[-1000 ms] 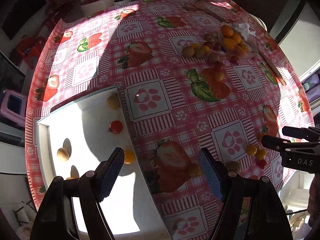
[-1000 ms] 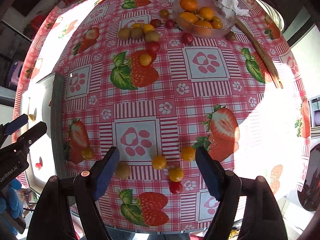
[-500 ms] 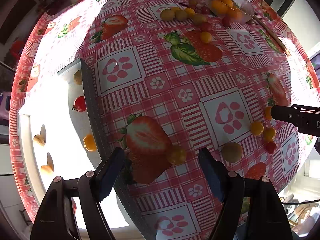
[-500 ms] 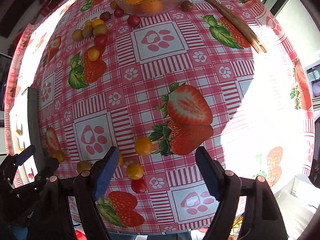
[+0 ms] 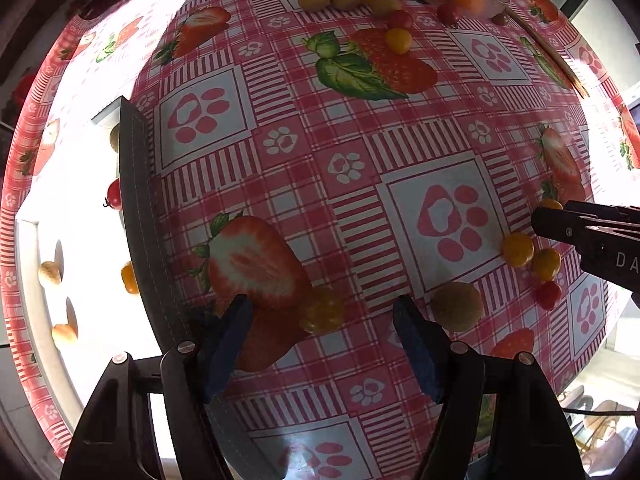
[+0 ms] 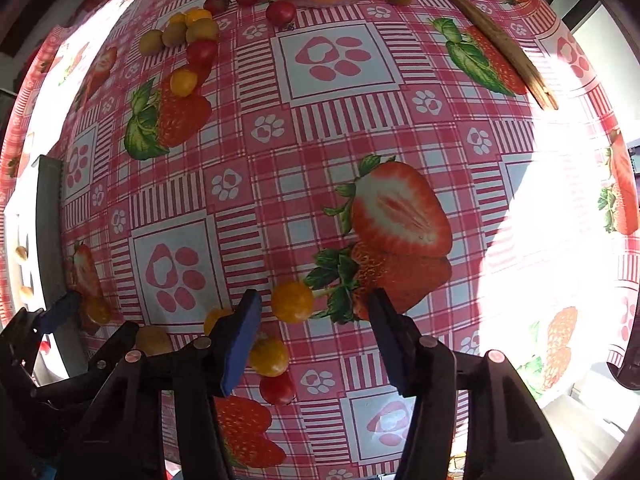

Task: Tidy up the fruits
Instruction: 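Grasp a small yellow-brown fruit with the left gripper while the right grasps a yellow tomato, then carry both fruits over the white tray and open both grippers to release them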

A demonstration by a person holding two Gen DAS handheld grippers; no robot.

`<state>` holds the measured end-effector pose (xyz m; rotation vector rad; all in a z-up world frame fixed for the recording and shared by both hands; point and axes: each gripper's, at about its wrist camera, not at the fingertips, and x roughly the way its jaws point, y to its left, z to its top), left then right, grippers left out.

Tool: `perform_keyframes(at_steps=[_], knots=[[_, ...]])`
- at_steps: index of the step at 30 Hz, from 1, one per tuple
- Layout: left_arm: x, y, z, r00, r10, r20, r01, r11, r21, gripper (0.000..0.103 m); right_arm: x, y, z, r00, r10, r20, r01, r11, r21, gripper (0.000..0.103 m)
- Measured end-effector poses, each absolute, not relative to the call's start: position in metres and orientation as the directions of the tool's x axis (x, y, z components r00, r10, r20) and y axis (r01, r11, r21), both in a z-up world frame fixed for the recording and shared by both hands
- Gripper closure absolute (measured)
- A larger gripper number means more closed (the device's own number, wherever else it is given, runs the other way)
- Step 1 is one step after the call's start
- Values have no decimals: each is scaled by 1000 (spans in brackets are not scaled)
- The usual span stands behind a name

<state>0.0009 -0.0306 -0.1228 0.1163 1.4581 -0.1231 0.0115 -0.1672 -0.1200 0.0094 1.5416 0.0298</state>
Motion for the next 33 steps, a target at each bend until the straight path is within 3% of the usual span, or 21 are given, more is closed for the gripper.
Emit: perform_keyframes(at_steps=[4,7,8,16,33], knots=[[-3,-36,-120,114,-32,-993,154,988,-14,51,11,-156,-118,29,7,-1000,-46,999,5,79],[0,-37,-115,124,-49,-991,181,983,-26,76,11,-157,-118,31,24,-999,-29,999,23,81],[0,-36,-115,120,-61,-991,185,982,-38,79,12,-158,-117,34,33,-999,-23,999,33,81],[2,-16,-99,106,-161,-981,108,983,-150,79,13,-175,-103,55,81,-995,9,997,82,81],[-11,15,-63,176,-176,-969,70,984,-167,79,16,-166,-78,90,107,-990,-30,994,105,81]])
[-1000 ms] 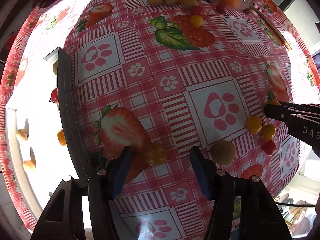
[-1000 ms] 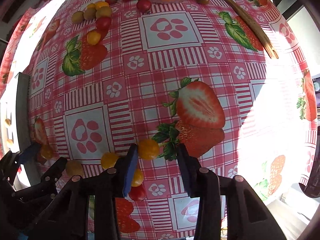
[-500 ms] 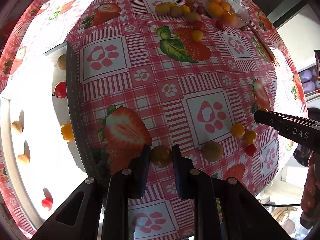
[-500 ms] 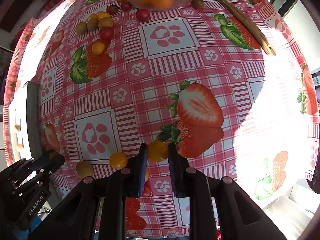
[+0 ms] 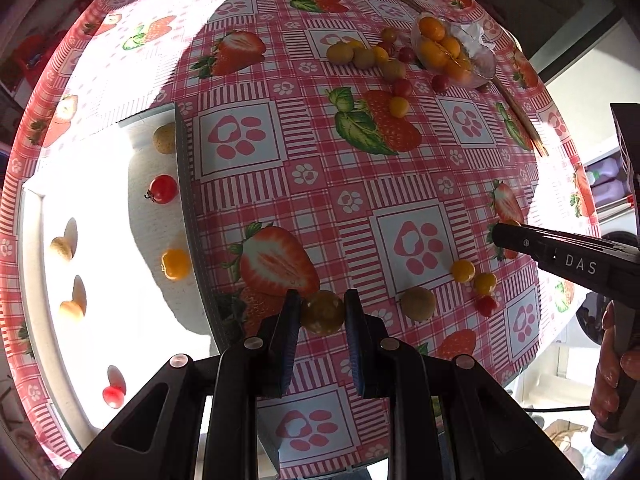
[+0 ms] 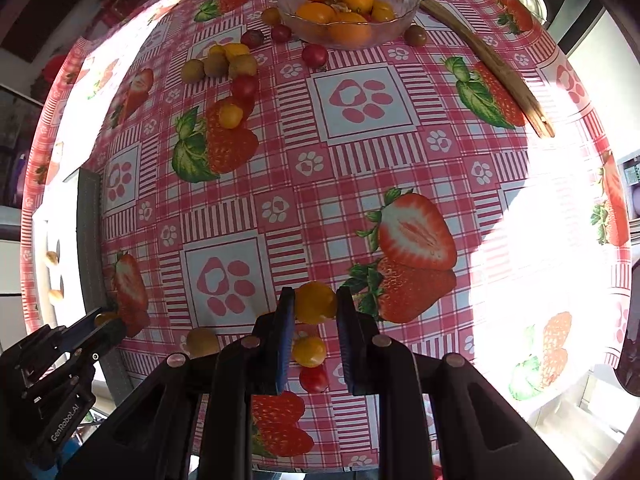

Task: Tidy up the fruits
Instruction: 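Carry both fruits over the white tray and open both grippers to release them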

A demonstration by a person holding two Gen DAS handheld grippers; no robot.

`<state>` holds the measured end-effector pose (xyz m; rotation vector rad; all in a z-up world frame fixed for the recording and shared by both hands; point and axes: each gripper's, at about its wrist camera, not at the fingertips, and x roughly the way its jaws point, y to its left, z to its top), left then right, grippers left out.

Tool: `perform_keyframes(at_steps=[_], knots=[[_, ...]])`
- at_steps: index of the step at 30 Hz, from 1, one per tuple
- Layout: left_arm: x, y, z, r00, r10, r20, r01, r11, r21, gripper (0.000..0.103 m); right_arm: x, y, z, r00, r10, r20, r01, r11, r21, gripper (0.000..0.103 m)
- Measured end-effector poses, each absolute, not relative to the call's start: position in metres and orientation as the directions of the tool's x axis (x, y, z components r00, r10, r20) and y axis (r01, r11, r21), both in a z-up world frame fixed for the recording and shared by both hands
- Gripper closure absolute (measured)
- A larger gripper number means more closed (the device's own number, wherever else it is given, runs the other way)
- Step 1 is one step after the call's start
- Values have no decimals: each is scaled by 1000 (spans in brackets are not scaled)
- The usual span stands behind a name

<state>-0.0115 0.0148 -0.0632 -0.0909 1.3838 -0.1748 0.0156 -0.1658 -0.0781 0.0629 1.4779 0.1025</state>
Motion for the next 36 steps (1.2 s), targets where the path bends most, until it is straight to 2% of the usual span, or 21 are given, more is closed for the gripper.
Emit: perform_keyframes(at_steps=[9,21,31,36], knots=[[-19,45,-53,218,-158,-963,-8,986,-164,79,19,-127,-69,91,125,-988,-111,987,115,81],[-53,128,-54,247,-70,-966,-197,973,-120,79,19,-31,-62,70,185,-980,-284,946,158,81],[-70,195,-77,229,17,-973,-352,934,-67,79,13,61,-69,25,222,-975,-437,879,189,80],[-69,206,-94,203,29,-979,-371,927,-49,79,12,95,-80,-9,224,-974,-482,853,201,81]])
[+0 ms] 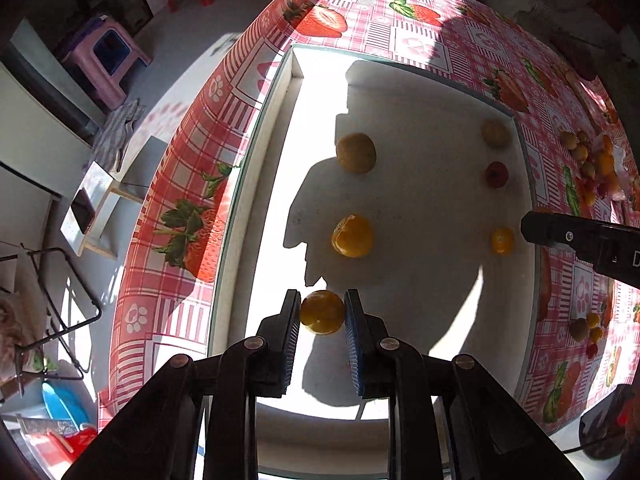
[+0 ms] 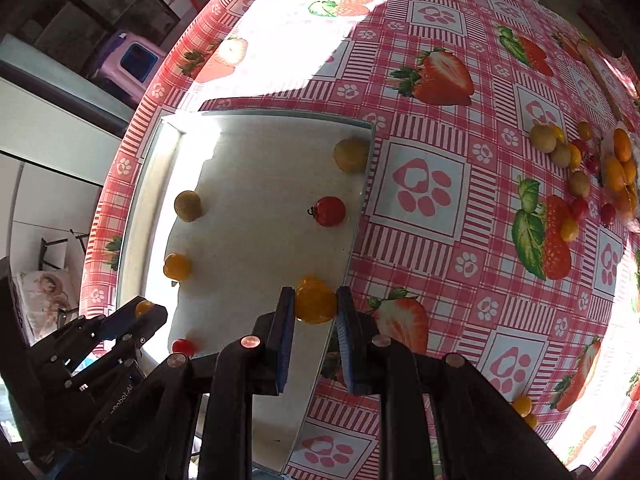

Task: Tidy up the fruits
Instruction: 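Carry both fruits over the white tray and open both grippers to release them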

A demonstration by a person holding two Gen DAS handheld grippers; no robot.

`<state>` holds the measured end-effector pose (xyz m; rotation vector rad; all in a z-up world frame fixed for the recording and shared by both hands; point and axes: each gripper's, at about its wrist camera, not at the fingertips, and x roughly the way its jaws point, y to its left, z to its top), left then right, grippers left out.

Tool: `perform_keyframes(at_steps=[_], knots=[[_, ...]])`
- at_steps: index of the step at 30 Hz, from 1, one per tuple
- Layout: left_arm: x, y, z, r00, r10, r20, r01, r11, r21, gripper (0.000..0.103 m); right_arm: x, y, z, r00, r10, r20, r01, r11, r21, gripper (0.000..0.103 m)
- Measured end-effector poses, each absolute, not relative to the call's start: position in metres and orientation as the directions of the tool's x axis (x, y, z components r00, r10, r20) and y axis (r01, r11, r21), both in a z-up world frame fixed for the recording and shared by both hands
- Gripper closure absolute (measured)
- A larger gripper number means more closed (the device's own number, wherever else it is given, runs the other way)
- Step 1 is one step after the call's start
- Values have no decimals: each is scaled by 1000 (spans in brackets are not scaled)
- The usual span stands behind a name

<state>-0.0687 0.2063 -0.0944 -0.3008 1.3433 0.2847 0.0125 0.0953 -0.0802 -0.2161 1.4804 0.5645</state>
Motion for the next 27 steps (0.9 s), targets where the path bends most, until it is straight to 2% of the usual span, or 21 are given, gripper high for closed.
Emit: perform_keyframes(at_steps=[12,15,16,17,19,22,24,27], knots=[[-64,203,-108,187,46,-981,-325,946,-17,79,22,143,-118,-52,172,-984,-527,832,174,80],[-62,200,-107,182,67,-981,-306,952,8,74,23,147,-125,-51,157,-986,-533,831,160,80],[-62,201,-107,182,72,-981,-304,953,14,56,22,149,-125,-42,156,-987,-540,827,154,80],[-62,200,-106,183,79,-980,-307,951,19,32,22,150,-125,-39,150,-988,-550,822,146,80],[-63,198,-102,204,81,-976,-305,952,15,28,21,152,-124,-37,148,-988,-561,815,143,79],[-62,190,-102,186,112,-976,-287,956,55,28,19,154,-125,-55,160,-986,-563,811,163,70],[-63,188,-100,184,107,-977,-282,958,52,28,20,150,-121,-51,172,-984,-554,815,172,49],[-64,181,-96,185,113,-976,-267,962,60,28,20,140,-104,-23,219,-976,-535,821,197,28]])
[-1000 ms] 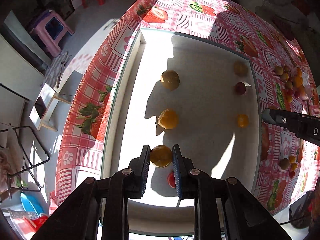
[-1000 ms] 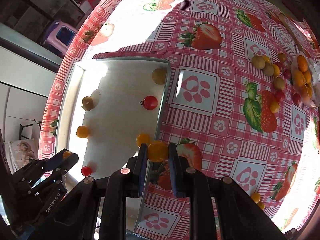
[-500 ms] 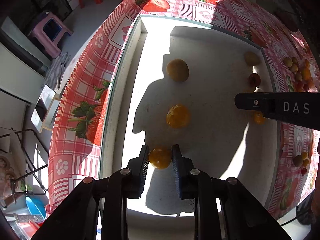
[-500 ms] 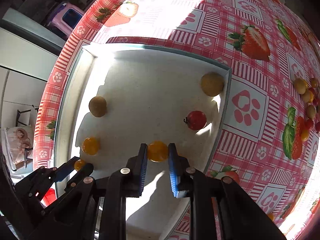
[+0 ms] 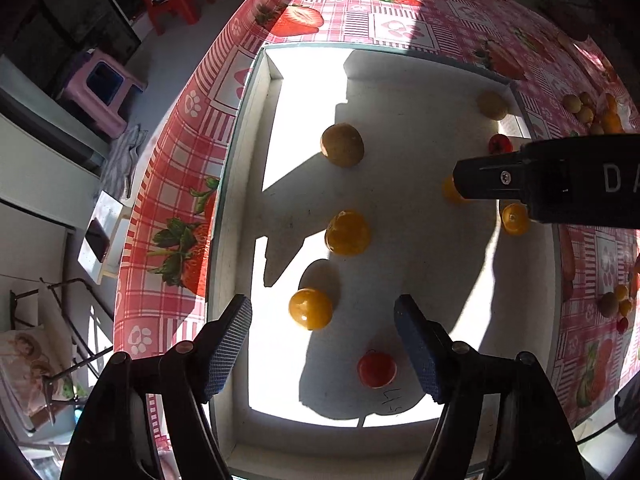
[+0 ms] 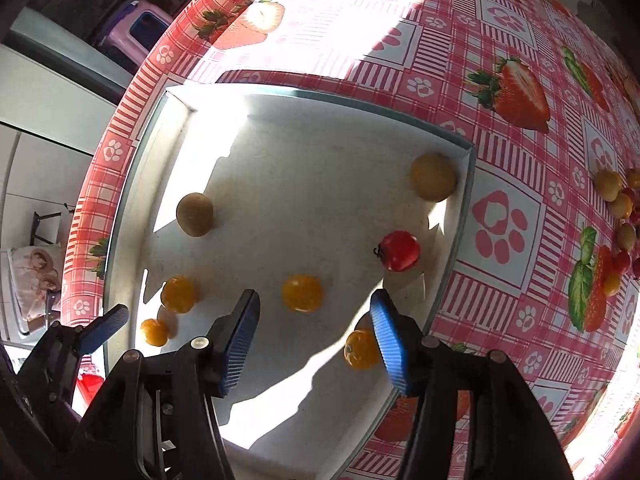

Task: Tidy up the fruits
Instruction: 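Carry both fruits over the white tray and open both grippers to release them, then grasp a brownish round fruit with the left gripper while the right grasps a red cherry tomato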

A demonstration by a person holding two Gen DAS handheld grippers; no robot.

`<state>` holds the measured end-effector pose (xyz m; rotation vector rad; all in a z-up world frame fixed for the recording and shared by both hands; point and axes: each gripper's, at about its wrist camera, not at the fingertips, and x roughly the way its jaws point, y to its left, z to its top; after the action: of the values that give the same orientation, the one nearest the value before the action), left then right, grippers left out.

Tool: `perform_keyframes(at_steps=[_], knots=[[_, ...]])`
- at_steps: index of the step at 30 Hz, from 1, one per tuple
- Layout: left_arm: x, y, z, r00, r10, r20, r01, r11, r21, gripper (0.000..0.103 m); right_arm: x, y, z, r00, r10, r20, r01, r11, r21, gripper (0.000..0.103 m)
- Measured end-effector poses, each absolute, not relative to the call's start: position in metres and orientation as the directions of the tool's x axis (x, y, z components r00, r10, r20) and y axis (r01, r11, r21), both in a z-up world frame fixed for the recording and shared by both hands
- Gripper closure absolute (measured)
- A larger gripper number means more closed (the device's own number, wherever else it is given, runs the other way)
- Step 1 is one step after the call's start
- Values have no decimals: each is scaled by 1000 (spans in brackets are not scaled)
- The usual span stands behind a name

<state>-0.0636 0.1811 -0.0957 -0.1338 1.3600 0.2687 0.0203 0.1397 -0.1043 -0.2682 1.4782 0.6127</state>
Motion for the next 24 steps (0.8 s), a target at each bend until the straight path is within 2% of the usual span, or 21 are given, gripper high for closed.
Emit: perform_keyframes(at_steps=[2,10,24], knots=[[-63,177,-91,189,116,-975,-253,965,66,28,21,129,-92,-3,246,-969,-524,825,211,26],[-52,134,-67,234,95,-968,-136,989,64,28,26,64,-65,64,265,-962,-410,886,217,25],[-20,16,-48,260,-65,-963,162,986,-23,28,-23,-133,-69,68,109,-992,-76,992,104,25]])
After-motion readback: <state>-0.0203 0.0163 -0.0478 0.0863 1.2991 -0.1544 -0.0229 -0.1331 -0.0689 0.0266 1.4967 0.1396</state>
